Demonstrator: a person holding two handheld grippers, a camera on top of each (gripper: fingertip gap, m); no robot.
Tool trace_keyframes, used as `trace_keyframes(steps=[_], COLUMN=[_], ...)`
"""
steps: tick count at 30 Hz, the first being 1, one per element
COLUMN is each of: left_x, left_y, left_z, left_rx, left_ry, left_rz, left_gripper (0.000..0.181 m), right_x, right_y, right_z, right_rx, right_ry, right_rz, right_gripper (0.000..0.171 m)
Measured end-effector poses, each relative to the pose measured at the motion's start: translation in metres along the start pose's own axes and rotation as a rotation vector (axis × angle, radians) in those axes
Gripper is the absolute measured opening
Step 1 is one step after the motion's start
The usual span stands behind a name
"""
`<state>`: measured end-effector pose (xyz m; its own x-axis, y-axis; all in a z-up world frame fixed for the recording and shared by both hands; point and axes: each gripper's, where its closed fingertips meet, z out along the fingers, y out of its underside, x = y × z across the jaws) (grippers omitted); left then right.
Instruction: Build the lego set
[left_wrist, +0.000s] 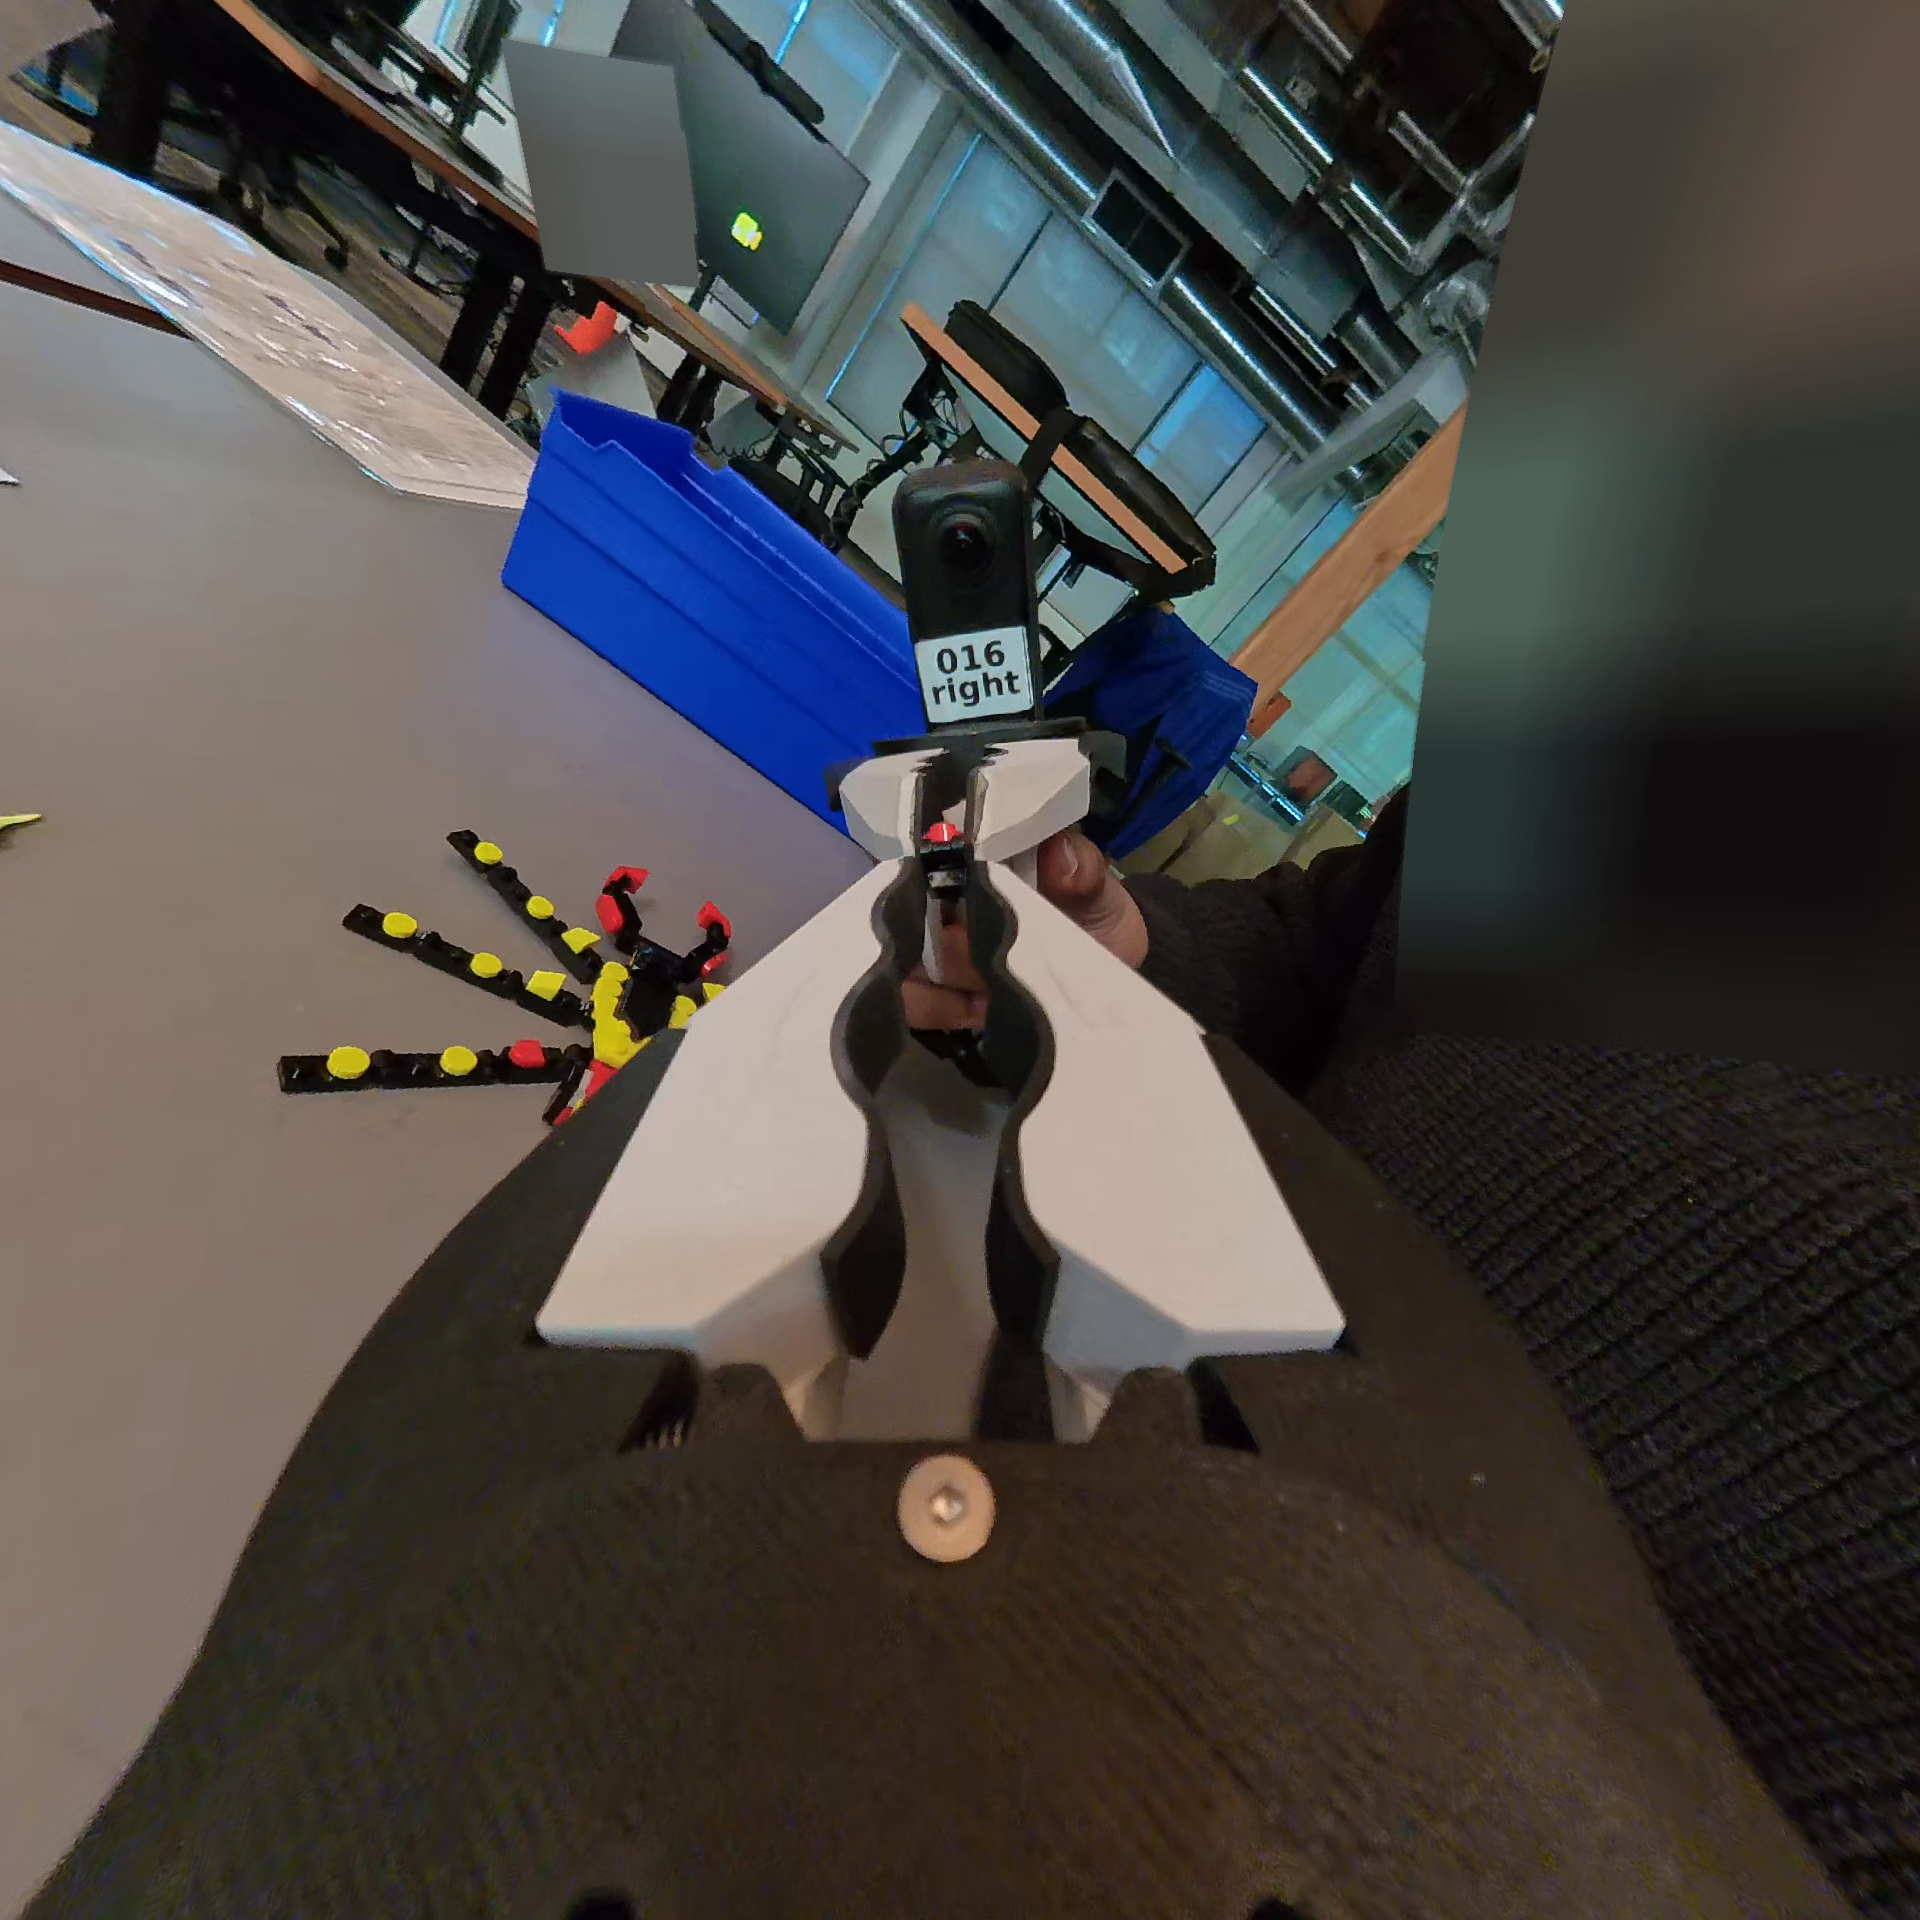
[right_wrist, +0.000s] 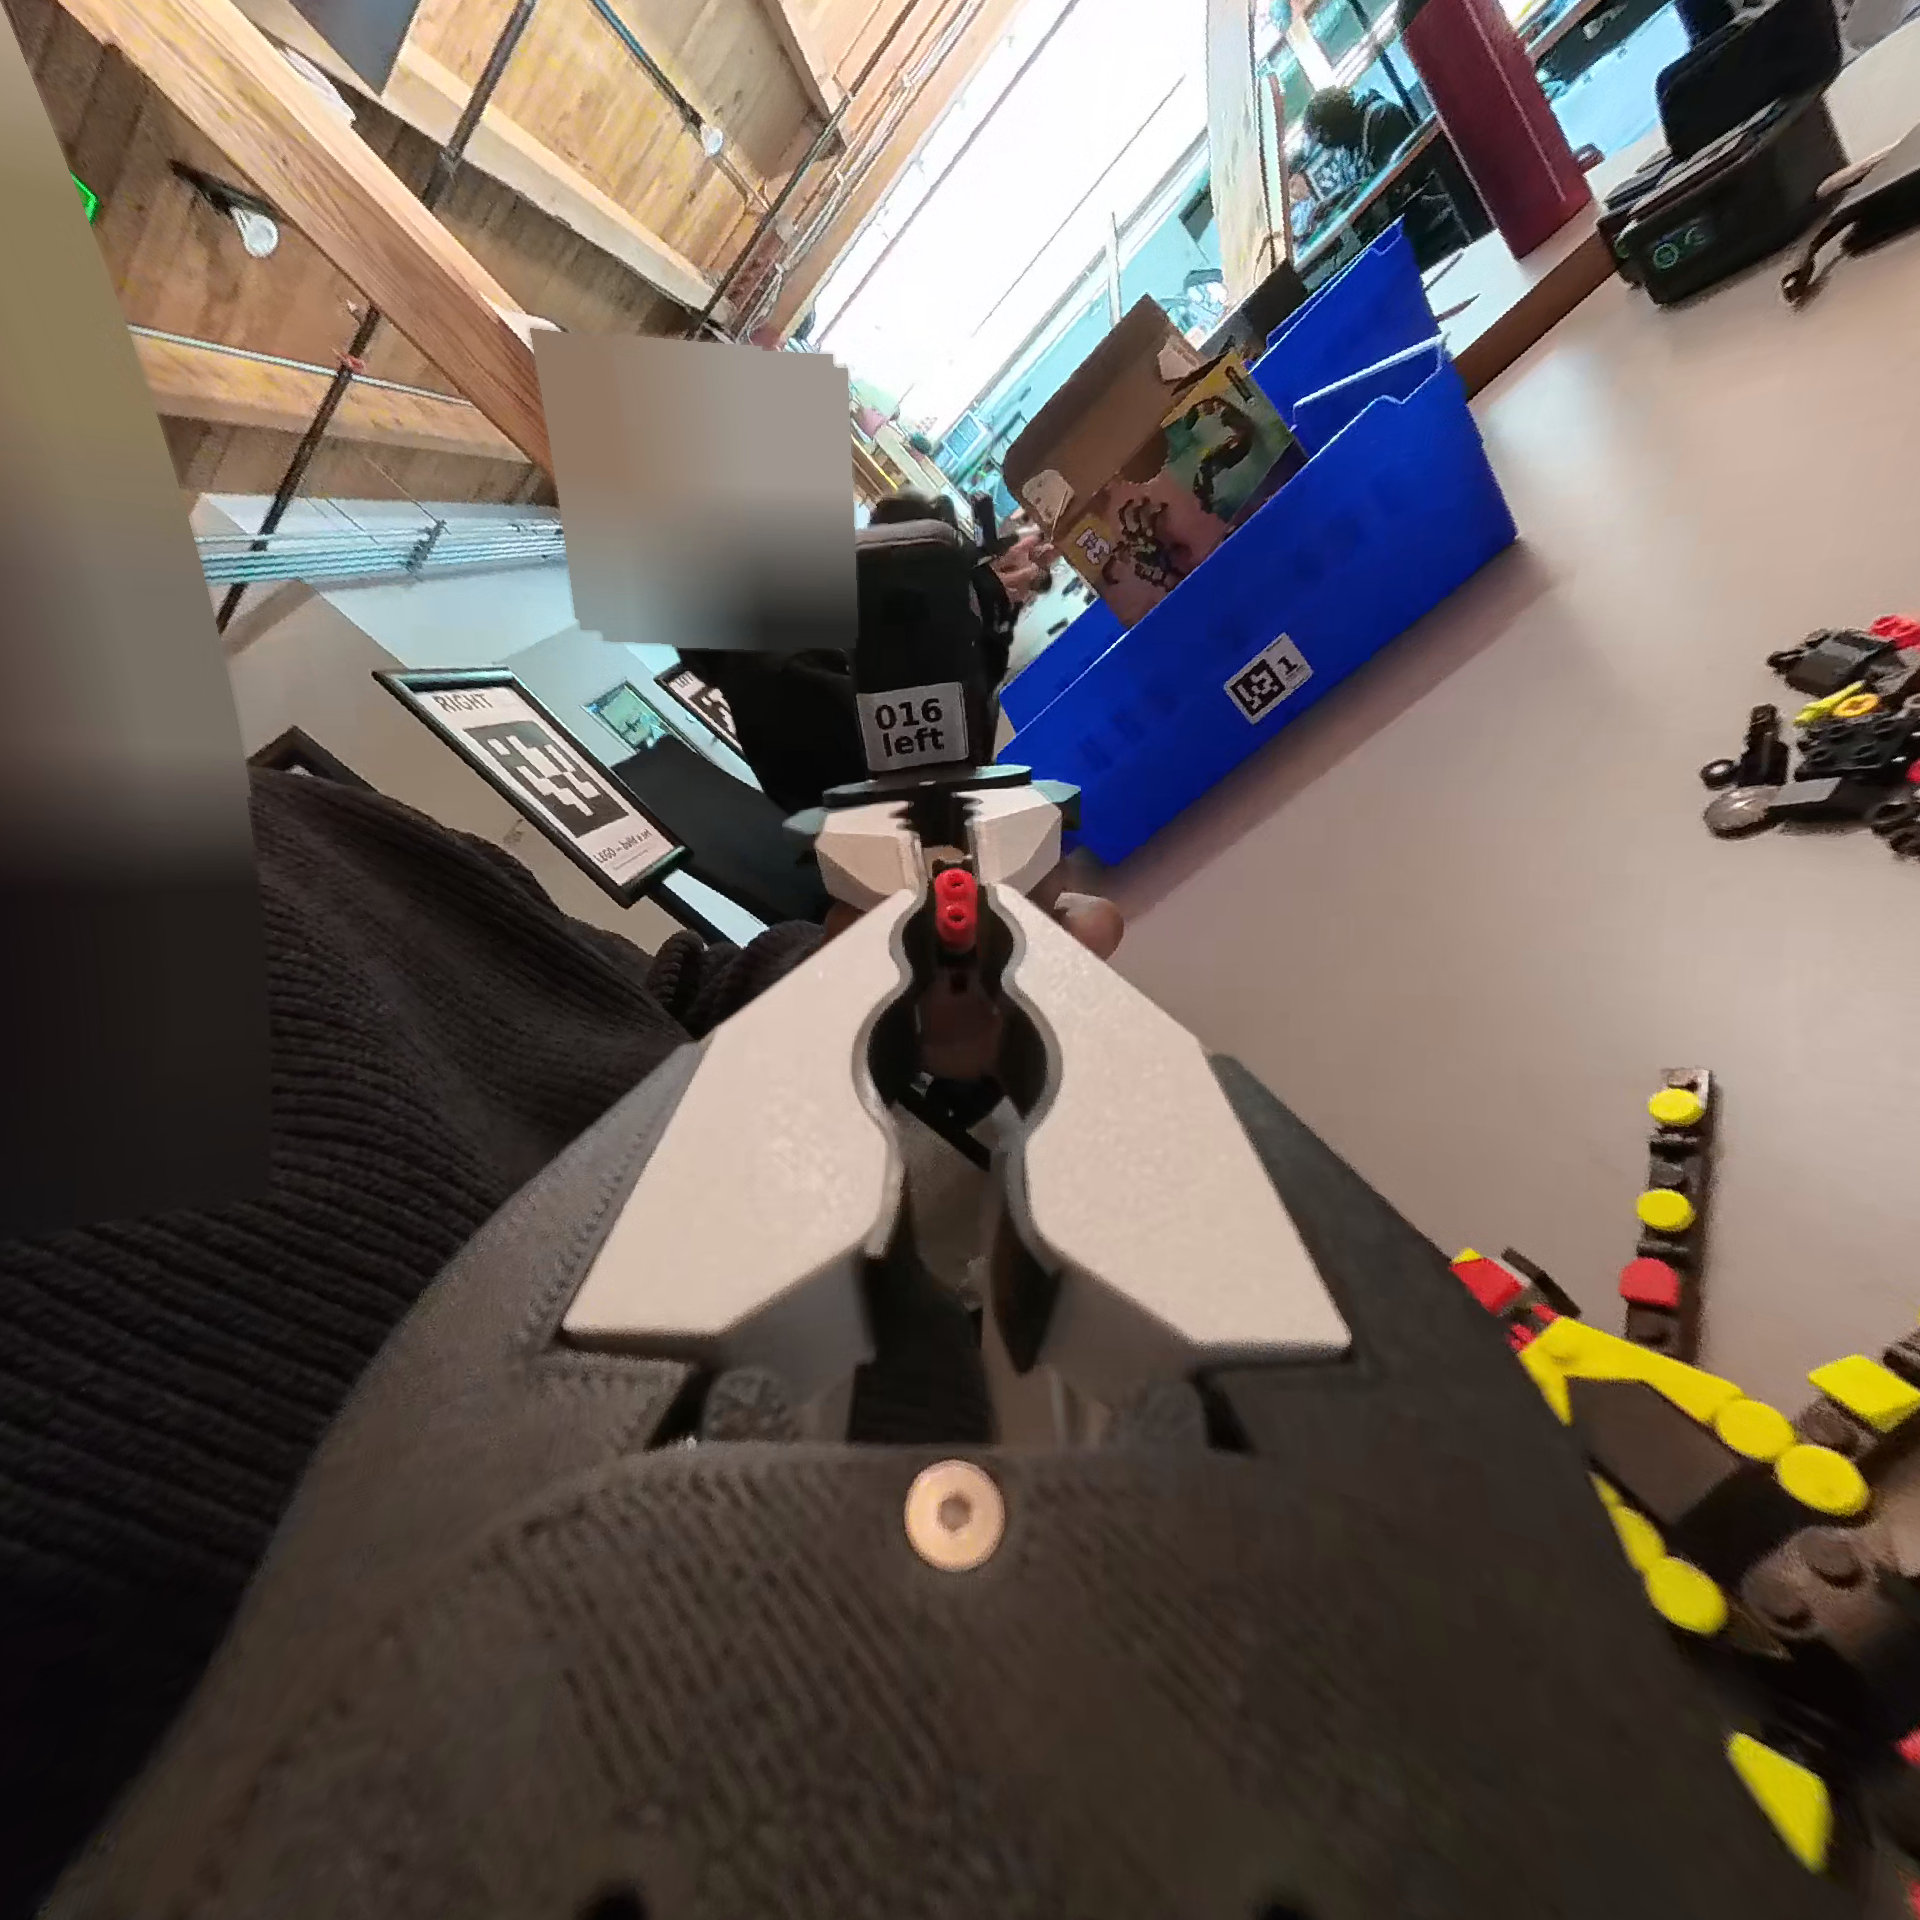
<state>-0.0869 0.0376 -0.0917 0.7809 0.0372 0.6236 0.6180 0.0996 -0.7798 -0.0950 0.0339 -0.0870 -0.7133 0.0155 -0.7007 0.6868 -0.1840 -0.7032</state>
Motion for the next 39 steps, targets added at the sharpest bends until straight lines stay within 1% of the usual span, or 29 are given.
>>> trace_keyframes(steps=[1, 2, 4, 5, 6, 7, 9, 10, 12, 15, 18, 21, 23, 25, 27, 28, 32, 37, 39], left_x=[0.0, 0.001, 0.006, 0.012, 0.02, 0.02, 0.004, -0.003, -0.007, -0.018, -0.028, -0.033, -0.035, -0.035, -0.035, -0.036, -0.04, -0.041, -0.041], left_y=[-0.001, 0.0, 0.03, 0.03, 0.018, 0.009, 0.014, 0.016, 0.009, 0.002, -0.004, -0.01, -0.01, -0.011, -0.012, -0.013, -0.014, -0.009, -0.008], left_z=[0.0, 0.0, 0.009, 0.012, 0.013, 0.011, 0.007, 0.005, 0.002, -0.003, -0.008, -0.014, -0.017, -0.019, -0.021, -0.022, -0.026, -0.024, -0.022], left_rx=[0.004, -0.001, -0.14, -0.123, -0.069, -0.04, -0.072, -0.076, -0.036, 0.001, 0.038, 0.072, 0.073, 0.076, 0.074, 0.074, 0.068, 0.041, 0.033], left_ry=[0.001, 0.008, 0.024, 0.042, 0.08, 0.082, 0.008, -0.008, -0.002, -0.045, -0.089, -0.11, -0.117, -0.119, -0.119, -0.121, -0.138, -0.142, -0.142], left_rz=[-0.003, -0.009, 0.035, 0.028, -0.009, -0.013, 0.039, 0.027, -0.021, -0.014, -0.021, -0.028, -0.023, -0.019, -0.017, -0.016, 0.003, 0.014, 0.014], left_gripper=[0.008, 0.008, 0.008, 0.008, 0.007, 0.007, 0.007, 0.007, 0.007, 0.007, 0.007, 0.007, 0.007, 0.006, 0.007, 0.006, 0.006, 0.006, 0.006], right_x=[0.0, 0.001, 0.012, 0.022, 0.029, 0.028, 0.024, 0.024, 0.025, 0.039, 0.067, 0.101, 0.123, 0.149, 0.17, 0.177, 0.195, 0.202, 0.195], right_y=[-0.001, -0.009, -0.04, -0.046, -0.046, -0.047, -0.047, -0.045, -0.044, -0.033, -0.024, -0.023, -0.021, -0.012, 0.0, 0.001, 0.004, -0.003, -0.011], right_z=[0.0, -0.003, -0.025, -0.035, -0.042, -0.044, -0.043, -0.042, -0.04, -0.04, -0.04, -0.036, -0.029, -0.022, -0.016, -0.012, -0.002, 0.0, -0.003], right_rx=[0.01, 0.06, 0.205, 0.22, 0.22, 0.234, 0.228, 0.198, 0.137, 0.019, -0.134, -0.299, -0.411, -0.56, -0.697, -0.729, -0.782, -0.739, -0.707], right_ry=[-0.006, -0.007, 0.005, 0.059, 0.099, 0.095, 0.094, 0.118, 0.163, 0.264, 0.421, 0.56, 0.614, 0.656, 0.67, 0.674, 0.687, 0.7, 0.697], right_rz=[0.015, 0.038, 0.108, 0.085, 0.067, 0.08, 0.058, 0.008, -0.097, -0.249, -0.413, -0.574, -0.605, -0.6, -0.596, -0.61, -0.618, -0.631, -0.633], right_gripper=[0.006, 0.007, 0.006, 0.006, 0.006, 0.006, 0.006, 0.006, 0.006, 0.007, 0.007, 0.007, 0.007, 0.007, 0.007, 0.007, 0.007, 0.007, 0.013])
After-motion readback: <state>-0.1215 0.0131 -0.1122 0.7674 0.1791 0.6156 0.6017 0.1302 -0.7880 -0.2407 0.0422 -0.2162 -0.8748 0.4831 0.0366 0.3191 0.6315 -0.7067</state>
